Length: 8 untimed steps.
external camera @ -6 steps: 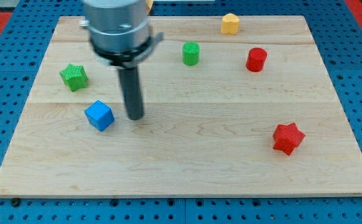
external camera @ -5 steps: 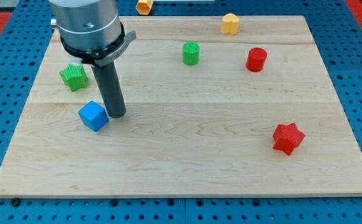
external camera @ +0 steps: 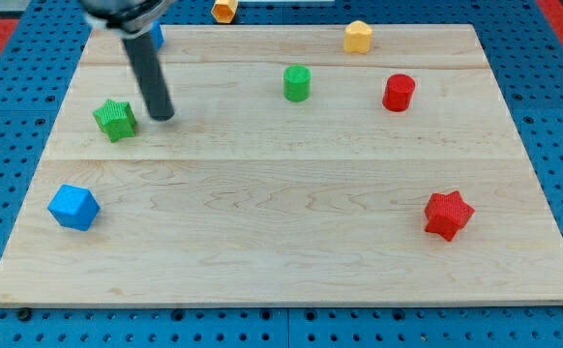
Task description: Place the blue cube and the green circle in a horizontal line
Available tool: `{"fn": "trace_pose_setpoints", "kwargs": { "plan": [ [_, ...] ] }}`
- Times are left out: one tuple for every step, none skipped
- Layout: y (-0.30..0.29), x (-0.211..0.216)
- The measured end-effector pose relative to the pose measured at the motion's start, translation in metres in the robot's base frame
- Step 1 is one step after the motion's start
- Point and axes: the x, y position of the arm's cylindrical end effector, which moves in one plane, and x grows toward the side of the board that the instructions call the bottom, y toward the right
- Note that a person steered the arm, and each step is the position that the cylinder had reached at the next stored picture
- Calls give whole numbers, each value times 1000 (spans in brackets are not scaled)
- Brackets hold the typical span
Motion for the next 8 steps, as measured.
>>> {"fn": "trace_pose_setpoints", "kwargs": {
  "plan": [
    [64, -52],
    [119, -87],
    [148, -88],
    [176, -73],
    [176, -36],
    [161, 0],
    [123, 14],
    [117, -16]
  ]
}}
